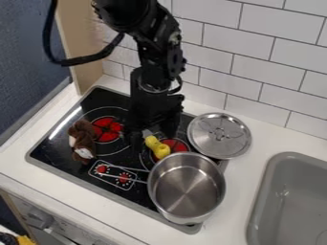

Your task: Take the yellow object and move it in the middle of the 2 burners

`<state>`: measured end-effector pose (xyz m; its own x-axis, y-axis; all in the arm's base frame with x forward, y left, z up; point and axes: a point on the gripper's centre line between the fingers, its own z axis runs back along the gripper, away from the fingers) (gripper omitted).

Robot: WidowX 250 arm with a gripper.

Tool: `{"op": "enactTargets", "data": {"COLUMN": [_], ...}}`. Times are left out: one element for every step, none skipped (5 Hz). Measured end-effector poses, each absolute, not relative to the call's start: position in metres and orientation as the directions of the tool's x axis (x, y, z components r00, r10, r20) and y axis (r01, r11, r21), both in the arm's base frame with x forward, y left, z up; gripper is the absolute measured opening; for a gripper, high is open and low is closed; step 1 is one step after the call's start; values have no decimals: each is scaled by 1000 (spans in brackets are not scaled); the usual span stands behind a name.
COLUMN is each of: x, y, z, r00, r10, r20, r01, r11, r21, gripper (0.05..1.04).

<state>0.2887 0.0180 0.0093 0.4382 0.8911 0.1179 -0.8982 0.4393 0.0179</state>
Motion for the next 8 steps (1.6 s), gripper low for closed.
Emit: {"op": "enactTargets", "data": {"x": [291, 296, 299, 297, 294, 285, 278, 264], "y": [14, 11, 7, 5, 7, 8, 17, 31], "z": [-3, -10, -11, -13, -13, -10, 24, 48], "r00": [453, 467, 468, 463, 442, 421, 337, 242], "r10": [888, 881, 881, 884, 894, 903, 934, 960], "r20": [84, 67, 74, 63, 77, 83, 123, 139], "r01": [-891, -884, -883, -885, -896, -906, -933, -954], "r11": [452, 467, 470, 464, 444, 423, 348, 261], "r21": [24, 22, -9, -19, -23, -18, -90, -147], "gripper": [1001, 964, 680, 414, 403, 403, 403, 403]}}
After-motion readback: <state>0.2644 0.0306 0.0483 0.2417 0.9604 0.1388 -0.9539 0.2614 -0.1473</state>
